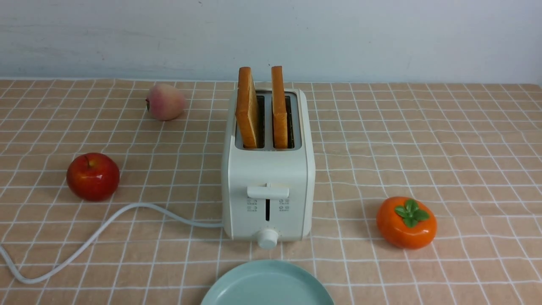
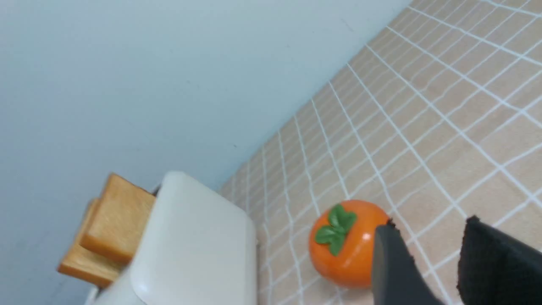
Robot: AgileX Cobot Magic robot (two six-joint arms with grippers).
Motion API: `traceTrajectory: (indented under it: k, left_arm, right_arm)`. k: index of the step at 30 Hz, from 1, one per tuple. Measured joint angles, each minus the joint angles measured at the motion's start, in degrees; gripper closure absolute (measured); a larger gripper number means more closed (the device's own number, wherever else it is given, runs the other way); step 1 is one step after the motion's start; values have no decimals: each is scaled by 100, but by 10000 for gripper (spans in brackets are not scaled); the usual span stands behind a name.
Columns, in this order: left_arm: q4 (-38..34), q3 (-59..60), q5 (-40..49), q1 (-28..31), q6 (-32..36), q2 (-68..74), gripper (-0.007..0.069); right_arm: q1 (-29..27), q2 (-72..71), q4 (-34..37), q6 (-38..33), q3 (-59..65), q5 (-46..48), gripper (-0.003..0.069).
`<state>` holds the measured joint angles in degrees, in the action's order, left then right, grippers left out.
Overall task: Take toasted bread from bread machine on light coffee tablecloth place on plate.
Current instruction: 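Reach for a toast slice standing in the toaster with the left gripper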
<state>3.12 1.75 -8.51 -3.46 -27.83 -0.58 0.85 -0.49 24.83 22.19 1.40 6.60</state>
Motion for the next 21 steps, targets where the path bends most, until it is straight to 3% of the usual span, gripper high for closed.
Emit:
traceTrajectory:
  k: [8, 13, 15, 17, 21]
  left_arm:
    - [-128, 0, -242, 0, -425, 0, 386]
    - [-402, 0, -1018, 0, -1023, 0, 423]
    - [-431, -119, -1484, 0, -1366, 0, 517]
    - [-345, -479, -1391, 0, -1574, 0, 617]
    - [243, -1891, 154, 0, -2057, 212, 638]
  right_arm:
    - [0, 0, 201, -14, 0, -198, 419]
    - [0, 0, 351, -15, -140, -314, 432]
    - [0, 0, 218, -174, -750, 87, 468]
    - [0, 63, 3, -436, -1409, 624, 502]
    - [0, 851, -378, -1319, -3085, 2353, 617]
